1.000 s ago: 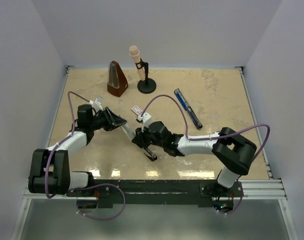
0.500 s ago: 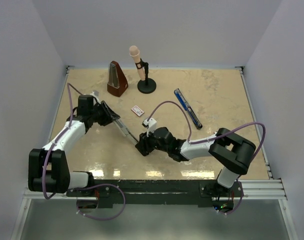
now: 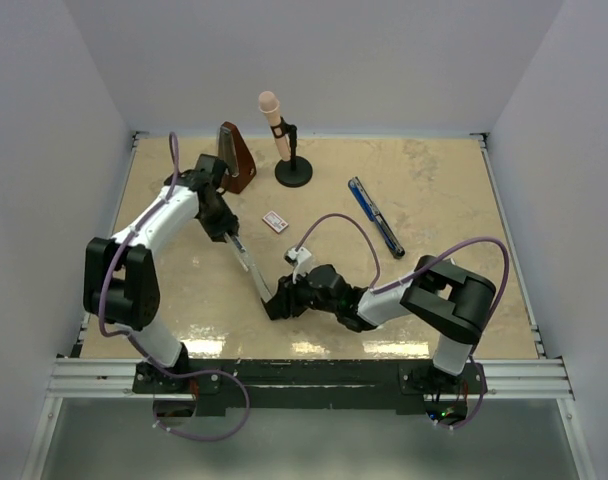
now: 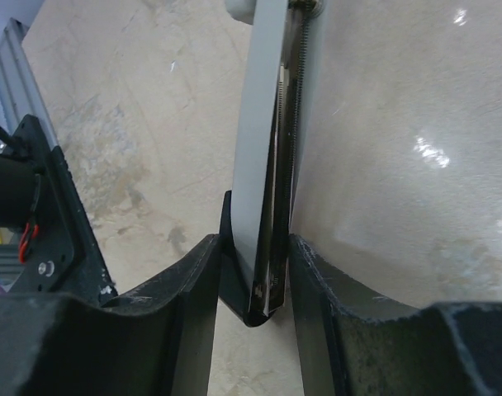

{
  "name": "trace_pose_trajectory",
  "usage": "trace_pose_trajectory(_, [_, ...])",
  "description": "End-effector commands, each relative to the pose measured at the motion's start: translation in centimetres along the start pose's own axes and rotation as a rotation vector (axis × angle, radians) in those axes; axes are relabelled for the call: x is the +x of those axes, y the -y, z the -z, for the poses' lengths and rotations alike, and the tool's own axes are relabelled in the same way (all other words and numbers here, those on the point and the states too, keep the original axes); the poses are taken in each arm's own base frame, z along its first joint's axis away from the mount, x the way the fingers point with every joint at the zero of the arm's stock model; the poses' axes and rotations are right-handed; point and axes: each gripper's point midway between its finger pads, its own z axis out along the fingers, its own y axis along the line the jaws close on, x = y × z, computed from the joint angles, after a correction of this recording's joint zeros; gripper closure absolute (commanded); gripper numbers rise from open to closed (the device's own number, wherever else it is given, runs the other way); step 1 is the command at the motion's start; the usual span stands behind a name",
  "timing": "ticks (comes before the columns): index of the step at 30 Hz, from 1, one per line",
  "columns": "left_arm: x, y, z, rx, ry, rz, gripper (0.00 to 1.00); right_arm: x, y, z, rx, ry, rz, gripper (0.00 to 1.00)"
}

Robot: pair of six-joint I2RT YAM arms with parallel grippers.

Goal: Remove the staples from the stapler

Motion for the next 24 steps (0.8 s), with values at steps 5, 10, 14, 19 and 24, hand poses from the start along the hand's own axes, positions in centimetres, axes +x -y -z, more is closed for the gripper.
trace_pose_trajectory(5, [1.4, -2.5, -1.6, -0.353, -0.077, 0.200, 1.00, -0.7, -2.4, 0.1, -0.078, 0.031, -0.061, 0.61])
trace_pose_trajectory(10, [0.5, -3.5, -1.2, -0.516, -0.023, 0.260, 1.00, 0.0, -1.8, 0.0, -0.051, 0.004, -0.074, 0.61])
trace_pose_trajectory(14, [-0.1, -3.5, -1.1, -0.533, 0.021, 0.316, 1.00, 0.6, -1.9, -0.6, -0.058, -0.031, -0.075, 0.59])
trace_pose_trajectory(19, [0.6, -3.4, -2.1, -0.550, -0.006, 0.364, 1.00, 1.4, -1.7, -1.3, -0.054, -0.072, -0.079, 0.55])
trace_pose_trajectory(24, [1.0, -3.2, -3.1, -0.566, -0.027, 0.424, 1.00, 2.0, -1.6, -2.1, -0.045, -0.115, -0.071, 0.47])
